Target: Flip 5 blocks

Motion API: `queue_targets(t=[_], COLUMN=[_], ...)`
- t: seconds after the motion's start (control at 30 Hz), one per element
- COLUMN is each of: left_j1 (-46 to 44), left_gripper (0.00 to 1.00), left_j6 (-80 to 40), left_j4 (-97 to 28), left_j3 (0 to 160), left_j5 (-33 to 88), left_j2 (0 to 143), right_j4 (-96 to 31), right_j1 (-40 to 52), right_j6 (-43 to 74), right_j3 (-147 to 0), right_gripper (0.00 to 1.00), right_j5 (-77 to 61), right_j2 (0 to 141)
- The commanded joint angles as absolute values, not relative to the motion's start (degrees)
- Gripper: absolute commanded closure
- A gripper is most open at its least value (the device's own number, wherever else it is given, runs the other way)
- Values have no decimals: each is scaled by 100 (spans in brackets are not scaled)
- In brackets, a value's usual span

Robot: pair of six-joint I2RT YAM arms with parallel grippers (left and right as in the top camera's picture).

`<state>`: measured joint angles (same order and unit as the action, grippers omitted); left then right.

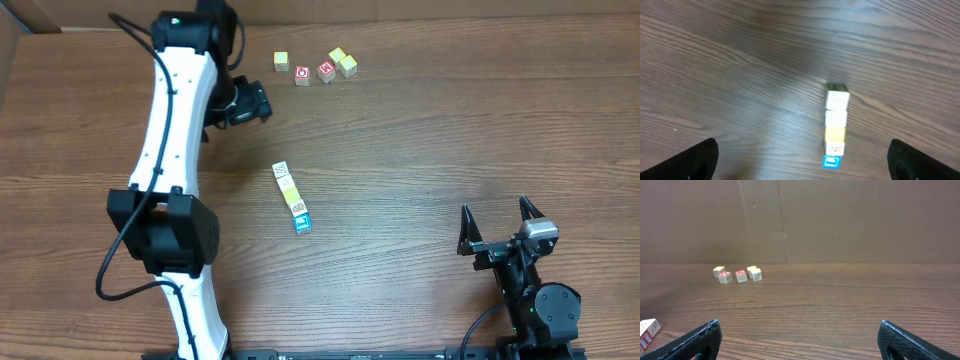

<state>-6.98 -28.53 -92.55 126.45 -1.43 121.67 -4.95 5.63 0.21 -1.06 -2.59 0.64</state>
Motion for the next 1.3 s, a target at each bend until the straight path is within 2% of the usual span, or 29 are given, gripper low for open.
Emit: queue_targets(t=[0.0,0.2,0.37,0.73,0.97,1.27], left_j1=[-1070,-1520,-1564,-622,-519,-517], left_gripper=[1,0,0,0,0,0], left_j6=[-2786,-2786,-2720,-2718,-2722,-2869], left_j4=[-9251,-9251,-9251,-9474,-8672,-5850], left_j3=[12669,12669,12669,12352,9983,5918], left_j5=[-191,-191,-412,-497,-716,-550], left_j2=[11432,10241,9238,7129,5465,3492], right_j4=[-464,-464,-464,-464,-464,-464], right_j1=[534,534,534,534,534,534], right_j6=[-5,-5,-5,-5,-5,-5], right_j3=[-45,-45,-45,-45,-45,-45], right_gripper=[0,0,0,0,0,0], right_j5=[-268,-268,-268,-268,-268,-268], right_j2=[21,21,21,23,21,21])
